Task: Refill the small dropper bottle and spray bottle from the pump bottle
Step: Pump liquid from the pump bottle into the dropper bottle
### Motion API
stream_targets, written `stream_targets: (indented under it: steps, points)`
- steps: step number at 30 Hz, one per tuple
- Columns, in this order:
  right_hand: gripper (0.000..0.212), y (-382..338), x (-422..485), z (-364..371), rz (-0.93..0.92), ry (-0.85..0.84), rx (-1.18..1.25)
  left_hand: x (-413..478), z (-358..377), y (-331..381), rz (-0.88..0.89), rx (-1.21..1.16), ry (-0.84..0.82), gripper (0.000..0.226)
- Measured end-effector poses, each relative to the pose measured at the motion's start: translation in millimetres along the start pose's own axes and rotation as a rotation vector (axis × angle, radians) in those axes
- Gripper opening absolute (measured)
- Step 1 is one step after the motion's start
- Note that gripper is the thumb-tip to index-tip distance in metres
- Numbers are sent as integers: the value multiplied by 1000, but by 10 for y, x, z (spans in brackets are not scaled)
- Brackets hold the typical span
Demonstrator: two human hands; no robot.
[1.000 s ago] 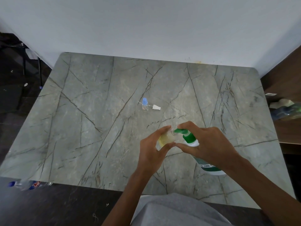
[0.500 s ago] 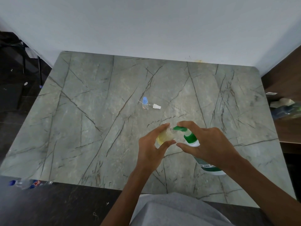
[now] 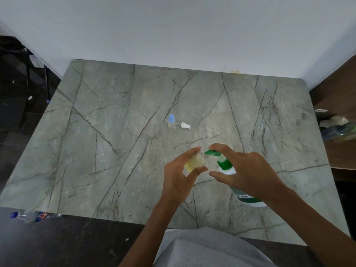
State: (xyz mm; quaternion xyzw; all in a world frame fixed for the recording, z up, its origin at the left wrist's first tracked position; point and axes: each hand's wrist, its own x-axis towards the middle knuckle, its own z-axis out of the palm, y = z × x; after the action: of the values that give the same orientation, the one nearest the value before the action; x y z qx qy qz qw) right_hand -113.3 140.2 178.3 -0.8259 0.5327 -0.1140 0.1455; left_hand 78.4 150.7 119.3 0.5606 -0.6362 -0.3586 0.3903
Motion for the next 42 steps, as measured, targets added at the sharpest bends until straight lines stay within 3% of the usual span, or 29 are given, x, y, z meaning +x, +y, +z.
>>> stream_targets:
  steps: [14, 21, 32, 42]
  points:
    - [54, -9, 18, -27, -16, 69, 71, -18, 21, 1, 9, -1, -27, 52]
    - [65, -15, 14, -17, -26, -8, -1, -13, -3, -17, -8, -17, -9, 53]
    - [65, -39, -7, -25, 22, -40, 55, -19, -2, -1, -16, -29, -11, 53]
    - [54, -20, 0, -18, -19, 52, 118, -54, 19, 4, -2, -25, -16, 53]
